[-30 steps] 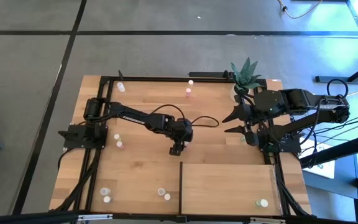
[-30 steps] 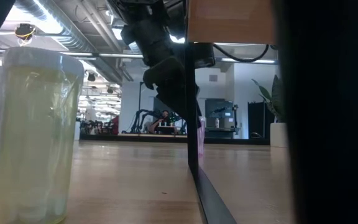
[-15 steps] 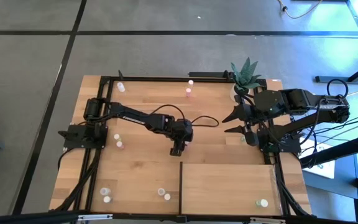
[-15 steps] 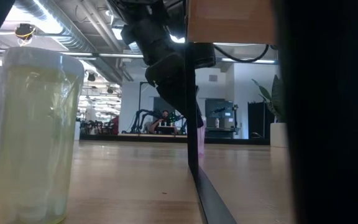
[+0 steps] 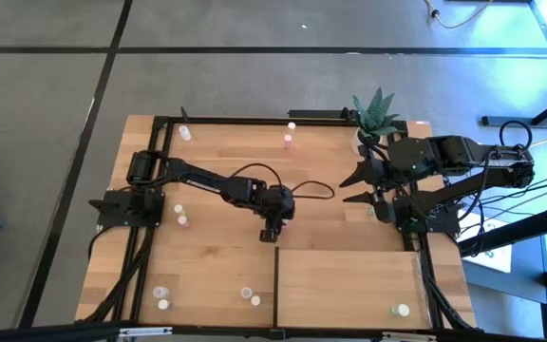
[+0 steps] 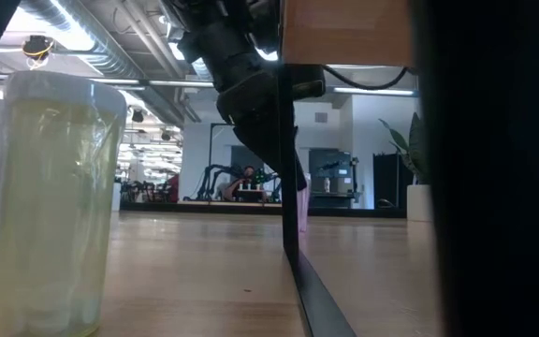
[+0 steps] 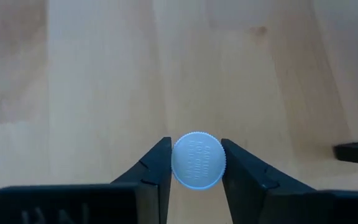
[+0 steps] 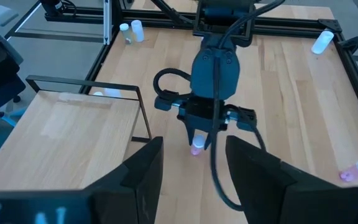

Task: Pick and place medicine bottles onto shelf by color
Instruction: Put the bottom right pink pill bottle on the shelf

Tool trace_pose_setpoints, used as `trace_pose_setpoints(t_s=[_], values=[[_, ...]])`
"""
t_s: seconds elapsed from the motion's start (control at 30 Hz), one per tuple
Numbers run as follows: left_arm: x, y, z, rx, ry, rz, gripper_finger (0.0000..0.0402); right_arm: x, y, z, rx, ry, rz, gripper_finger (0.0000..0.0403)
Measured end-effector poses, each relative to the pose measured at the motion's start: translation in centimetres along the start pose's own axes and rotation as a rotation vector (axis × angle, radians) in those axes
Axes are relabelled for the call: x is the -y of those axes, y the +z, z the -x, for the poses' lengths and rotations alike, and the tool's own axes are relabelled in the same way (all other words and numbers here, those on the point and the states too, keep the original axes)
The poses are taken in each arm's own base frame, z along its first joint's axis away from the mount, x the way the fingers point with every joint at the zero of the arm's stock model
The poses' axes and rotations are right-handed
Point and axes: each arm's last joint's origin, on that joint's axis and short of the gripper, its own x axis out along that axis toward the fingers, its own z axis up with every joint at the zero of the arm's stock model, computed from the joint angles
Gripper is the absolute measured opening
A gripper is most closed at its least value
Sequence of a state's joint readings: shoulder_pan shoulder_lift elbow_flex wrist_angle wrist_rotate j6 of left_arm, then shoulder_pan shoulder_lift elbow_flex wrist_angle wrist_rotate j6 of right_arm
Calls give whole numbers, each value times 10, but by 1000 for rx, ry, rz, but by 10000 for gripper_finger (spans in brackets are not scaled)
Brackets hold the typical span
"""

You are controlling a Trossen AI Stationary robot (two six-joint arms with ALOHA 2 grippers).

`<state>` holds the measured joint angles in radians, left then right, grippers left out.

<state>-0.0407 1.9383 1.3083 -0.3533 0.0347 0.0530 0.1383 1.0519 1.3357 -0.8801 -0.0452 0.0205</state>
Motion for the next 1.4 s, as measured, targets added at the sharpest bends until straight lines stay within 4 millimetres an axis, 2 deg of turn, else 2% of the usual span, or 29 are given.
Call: trace_pose_setpoints(t_s=[0.27,0.43,0.67,0.9,1.1,1.2,1.4], values=[[-15,9,30,69,81,32,99,0,0,0,0,0,1,177],[-22,14,60,110,122,70,99,0,0,0,0,0,0,177],[-22,19,115,213,198,113,99,0,0,0,0,0,1,177],[-11,24,154,339,185,191,99,0,0,0,0,0,1,177],[6,30,168,400,145,187,99,0,0,0,0,0,0,177],[13,41,176,440,145,169,99,0,0,0,1,0,0,177],[21,57,202,495,173,168,99,0,0,0,0,0,-1,177]])
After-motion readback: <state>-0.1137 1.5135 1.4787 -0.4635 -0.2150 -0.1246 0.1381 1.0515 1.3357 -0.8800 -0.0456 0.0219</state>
